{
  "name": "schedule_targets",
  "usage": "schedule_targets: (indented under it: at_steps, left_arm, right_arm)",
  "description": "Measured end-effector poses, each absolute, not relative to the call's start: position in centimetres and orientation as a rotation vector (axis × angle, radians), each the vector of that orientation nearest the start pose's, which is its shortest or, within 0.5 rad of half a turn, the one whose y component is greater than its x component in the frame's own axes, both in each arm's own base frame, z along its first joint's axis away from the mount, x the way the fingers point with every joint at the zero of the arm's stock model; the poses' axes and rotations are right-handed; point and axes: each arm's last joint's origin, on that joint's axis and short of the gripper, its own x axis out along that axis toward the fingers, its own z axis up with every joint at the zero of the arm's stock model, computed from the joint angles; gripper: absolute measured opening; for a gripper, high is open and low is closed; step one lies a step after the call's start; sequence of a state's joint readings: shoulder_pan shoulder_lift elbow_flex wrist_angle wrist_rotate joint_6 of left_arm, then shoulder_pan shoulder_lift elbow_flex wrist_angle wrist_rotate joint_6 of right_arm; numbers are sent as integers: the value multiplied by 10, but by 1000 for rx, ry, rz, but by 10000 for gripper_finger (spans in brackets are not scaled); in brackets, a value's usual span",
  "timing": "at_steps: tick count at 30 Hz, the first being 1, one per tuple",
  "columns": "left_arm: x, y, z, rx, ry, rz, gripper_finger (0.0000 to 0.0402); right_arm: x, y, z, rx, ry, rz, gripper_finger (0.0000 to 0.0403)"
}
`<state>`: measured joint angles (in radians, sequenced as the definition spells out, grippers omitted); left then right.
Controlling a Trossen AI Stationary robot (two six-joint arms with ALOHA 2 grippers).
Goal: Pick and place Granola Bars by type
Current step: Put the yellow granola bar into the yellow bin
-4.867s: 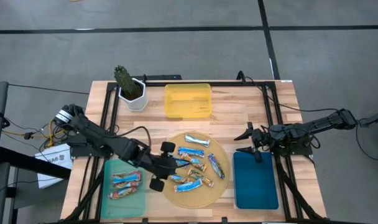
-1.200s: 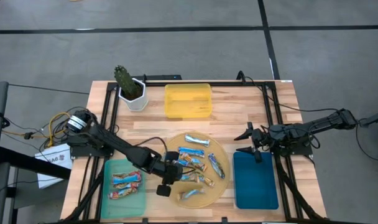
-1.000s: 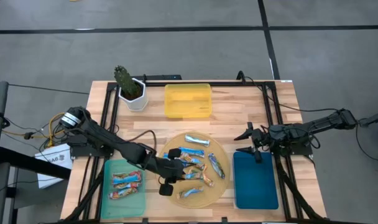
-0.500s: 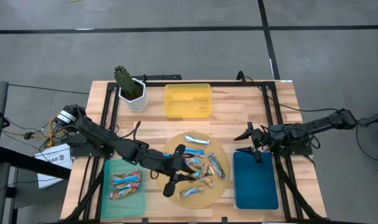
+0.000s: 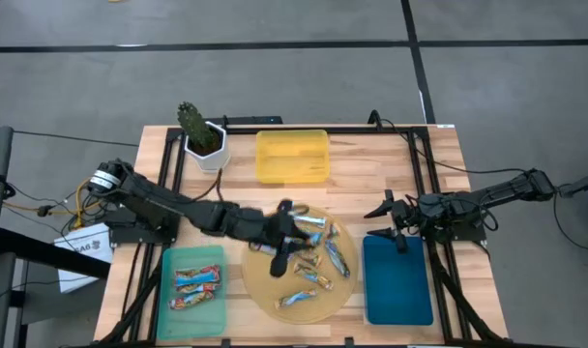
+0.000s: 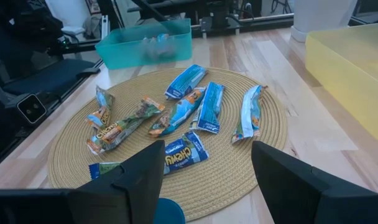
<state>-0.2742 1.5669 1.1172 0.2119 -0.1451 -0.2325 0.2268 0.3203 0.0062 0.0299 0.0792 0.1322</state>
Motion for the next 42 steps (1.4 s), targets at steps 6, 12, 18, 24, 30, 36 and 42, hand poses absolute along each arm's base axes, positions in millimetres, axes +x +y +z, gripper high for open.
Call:
schedule_targets:
  at_steps: [6,12,18,24,30,36,42]
  left_arm:
    - [357,-42,291,-203,241,39,75]
    - [358,10,288,-246,265,192,75]
    - [353,52,284,-303,280,322,75]
    - [346,87,281,-417,272,446,75]
    - [337,110,277,-455,278,600,75]
    - [329,125,271,-560,298,702,75]
    - [318,134,261,-699,352,832,75]
  right_arm:
    - [111,23,141,88,290,128,234]
    - [111,23,141,88,291,128,234]
    - [111,23,141,88,290,127,234]
    - [111,23,141,88,291,127,234]
    - [111,23,141,88,291,128,234]
    - [111,23,141,88,291,128,234]
    - [111,23,141,88,290,128,234]
